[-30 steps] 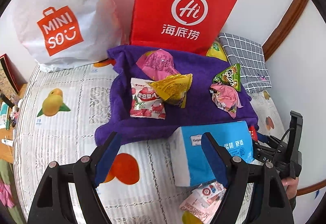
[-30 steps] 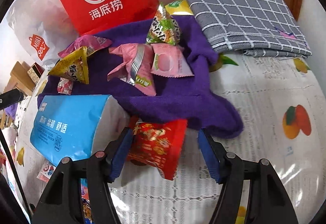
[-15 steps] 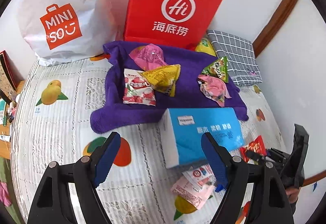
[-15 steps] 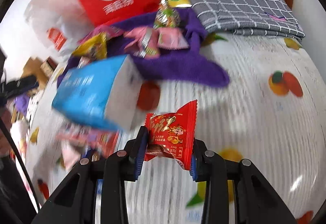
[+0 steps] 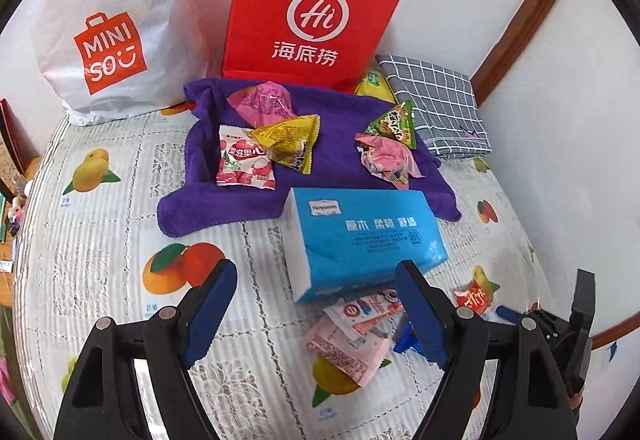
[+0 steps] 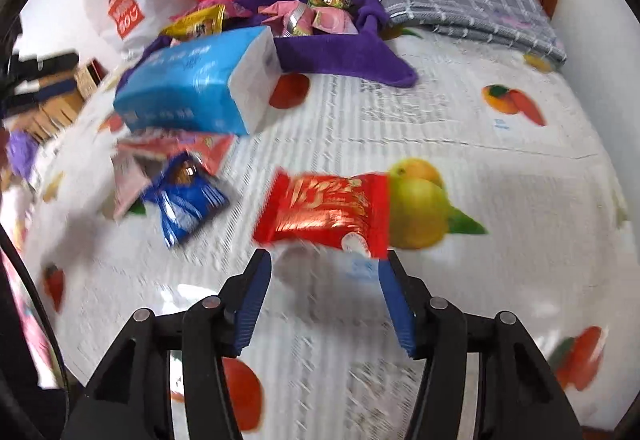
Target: Organize snacks
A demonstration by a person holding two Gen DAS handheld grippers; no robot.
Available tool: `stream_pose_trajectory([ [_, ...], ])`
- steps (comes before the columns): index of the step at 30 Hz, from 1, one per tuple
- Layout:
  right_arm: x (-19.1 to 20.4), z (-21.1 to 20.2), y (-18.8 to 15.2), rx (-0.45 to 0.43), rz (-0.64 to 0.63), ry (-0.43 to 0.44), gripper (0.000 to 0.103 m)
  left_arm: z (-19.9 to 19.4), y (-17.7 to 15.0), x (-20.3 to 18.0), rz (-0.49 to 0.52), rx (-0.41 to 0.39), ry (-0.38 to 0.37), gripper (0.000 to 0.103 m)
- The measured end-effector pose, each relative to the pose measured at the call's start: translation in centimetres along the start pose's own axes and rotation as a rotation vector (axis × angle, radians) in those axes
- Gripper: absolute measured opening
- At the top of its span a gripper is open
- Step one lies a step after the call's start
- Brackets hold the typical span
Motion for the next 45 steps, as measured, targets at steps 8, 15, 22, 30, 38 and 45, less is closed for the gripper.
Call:
stream_pose_trajectory([
  [8, 0.2, 0.3, 1.1, -0.085, -0.164, -0.117, 0.059, -0.5, -0.9, -0.8, 0.005, 0.004, 0.011, 0.08],
  [15, 1.8, 2.5, 3.8, -0.116, -0.227, -0.119, 0.066, -0.7, -1.8, 0.1, -0.006, 0.02, 0.045, 0.08],
  [22, 2.2, 4.1, 5.3, -0.087, -0.157, -0.012, 0.038, -0.2, -2.7, 0.2, -0.016, 0.034, 0.055, 0.08],
  [30, -0.2, 3.2, 4.8, -0.179, -0.02, -0.032, 0.038, 3.0, -5.5, -2.2, -0.003, 0.09, 0.041, 0.08],
  [38, -1.1, 3.4, 4.5, -0.179, 0.012, -0.015, 0.04, 6.3, -9.0, -3.6, -0.093, 0.113, 0.066, 0.078],
  [45, -1.2, 3.5, 4.5, -0.171, 0.021, 0.011, 0.043, 7.3, -8.1, -4.4, -0.118, 0.094, 0.19, 0.078],
])
Point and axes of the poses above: each gripper's, at about its wrist camera, not at the fingertips, and z roughly the way its jaws point, x to its left, y to its top, the point moved 9 cm from there along z, roughly the way its jaws point, and after that the axes turned 14 degrees about z, right-handed, at the moved point
